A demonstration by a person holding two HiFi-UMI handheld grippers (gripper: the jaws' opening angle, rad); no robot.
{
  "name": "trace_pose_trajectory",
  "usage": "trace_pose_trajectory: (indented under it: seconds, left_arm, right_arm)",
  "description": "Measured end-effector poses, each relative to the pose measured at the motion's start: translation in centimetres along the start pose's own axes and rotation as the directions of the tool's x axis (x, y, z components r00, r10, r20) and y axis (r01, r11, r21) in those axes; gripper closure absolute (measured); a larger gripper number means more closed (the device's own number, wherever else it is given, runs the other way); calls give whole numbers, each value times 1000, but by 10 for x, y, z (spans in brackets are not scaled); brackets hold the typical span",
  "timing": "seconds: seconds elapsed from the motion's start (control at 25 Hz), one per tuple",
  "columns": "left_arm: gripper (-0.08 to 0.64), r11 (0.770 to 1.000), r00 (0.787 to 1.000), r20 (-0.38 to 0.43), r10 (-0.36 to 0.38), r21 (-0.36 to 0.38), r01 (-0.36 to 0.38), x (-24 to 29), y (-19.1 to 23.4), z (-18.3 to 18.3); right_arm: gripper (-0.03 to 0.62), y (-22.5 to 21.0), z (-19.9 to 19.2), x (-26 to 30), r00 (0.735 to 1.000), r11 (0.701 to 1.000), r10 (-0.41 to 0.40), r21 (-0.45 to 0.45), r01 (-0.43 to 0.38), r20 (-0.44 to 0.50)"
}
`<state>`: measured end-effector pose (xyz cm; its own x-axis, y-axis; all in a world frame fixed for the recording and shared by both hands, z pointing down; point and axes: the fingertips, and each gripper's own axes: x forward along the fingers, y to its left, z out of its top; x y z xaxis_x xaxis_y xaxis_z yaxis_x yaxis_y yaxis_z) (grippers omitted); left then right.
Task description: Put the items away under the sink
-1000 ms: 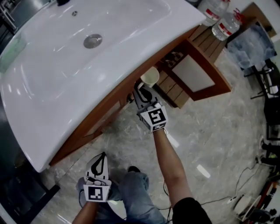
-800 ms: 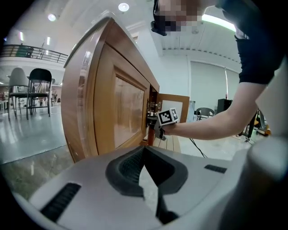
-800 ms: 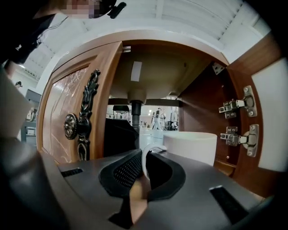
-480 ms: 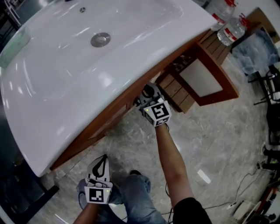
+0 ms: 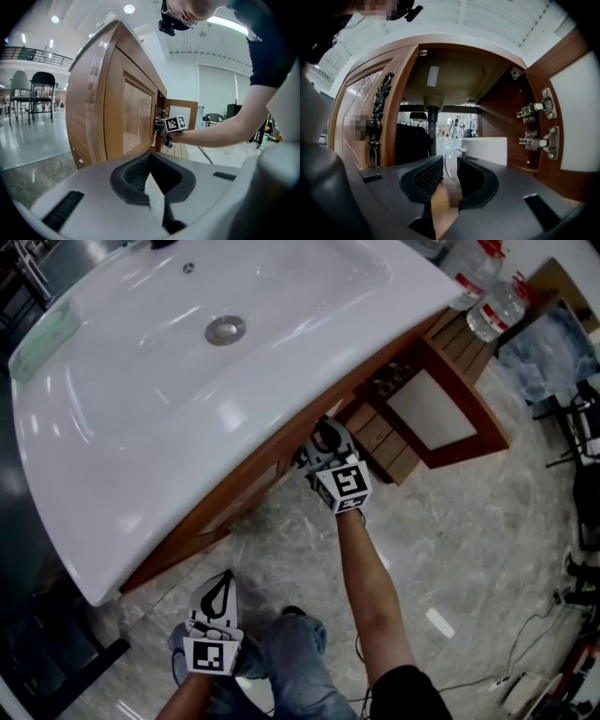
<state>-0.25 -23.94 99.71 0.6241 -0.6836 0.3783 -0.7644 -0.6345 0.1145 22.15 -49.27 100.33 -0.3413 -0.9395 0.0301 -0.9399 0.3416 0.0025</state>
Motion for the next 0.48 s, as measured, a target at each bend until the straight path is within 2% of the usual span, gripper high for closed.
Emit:
trace_pose_trajectory:
  seconds: [0.24,0.36,0.48]
  left_arm:
    - [555,1000,1000,9,-3,26,3,-22,-7,44]
    - [555,999,999,-26,-31,17,31,-55,-26,82]
    - [555,998,997,-56,-55,-12,54,-96,-44,130]
  right_arm:
    - [436,-5,9,-88,988,990,-112,74,120,-106]
    - [409,14,48,-145,977,983,-139,94,156,-162]
    - [373,41,117,-191,969,982,-145,90,165,-200]
